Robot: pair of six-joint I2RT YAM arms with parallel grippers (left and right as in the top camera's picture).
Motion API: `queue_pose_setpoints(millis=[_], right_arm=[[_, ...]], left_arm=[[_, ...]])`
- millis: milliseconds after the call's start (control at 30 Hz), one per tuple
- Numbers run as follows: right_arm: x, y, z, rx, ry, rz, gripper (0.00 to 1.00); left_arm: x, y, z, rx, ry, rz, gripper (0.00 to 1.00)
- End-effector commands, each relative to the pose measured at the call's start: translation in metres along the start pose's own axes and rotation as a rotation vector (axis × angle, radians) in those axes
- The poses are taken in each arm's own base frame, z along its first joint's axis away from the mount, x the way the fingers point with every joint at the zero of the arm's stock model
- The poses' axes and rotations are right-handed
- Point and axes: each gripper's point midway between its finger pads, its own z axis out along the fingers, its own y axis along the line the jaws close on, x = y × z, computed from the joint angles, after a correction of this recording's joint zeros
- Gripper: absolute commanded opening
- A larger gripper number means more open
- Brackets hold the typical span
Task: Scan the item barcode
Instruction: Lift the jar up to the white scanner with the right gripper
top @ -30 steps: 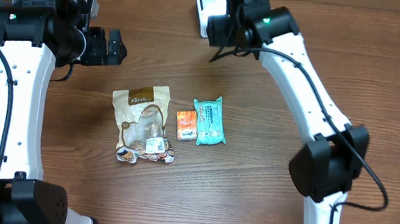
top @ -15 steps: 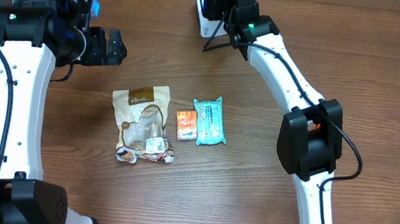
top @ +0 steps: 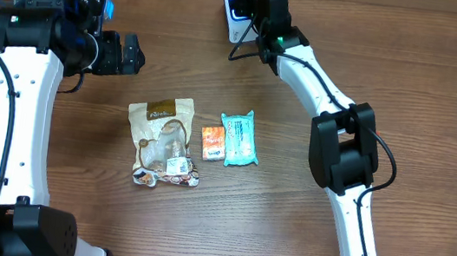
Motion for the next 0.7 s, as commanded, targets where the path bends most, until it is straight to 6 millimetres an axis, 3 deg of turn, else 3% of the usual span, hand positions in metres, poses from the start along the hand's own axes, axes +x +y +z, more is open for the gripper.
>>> queue_pose_setpoints(millis=[0,300,667], right_arm=[[-0.015,0.003,-0.001,-0.009,-0.047,0.075,0.56],[-0.033,0.007,-0.001,-0.034,-0.122,0.145,0.54],[-0.012,0.003,0.014,-0.047,-0.152,0.201,0.5]], left_arm=[[0.001,0.002,0.003,-0.004,0.007,-0.004,1.0],[0.001,0.002,0.003,-0.004,0.007,-0.004,1.0],[0.001,0.002,0.003,-0.004,0.007,-0.004,1.0]])
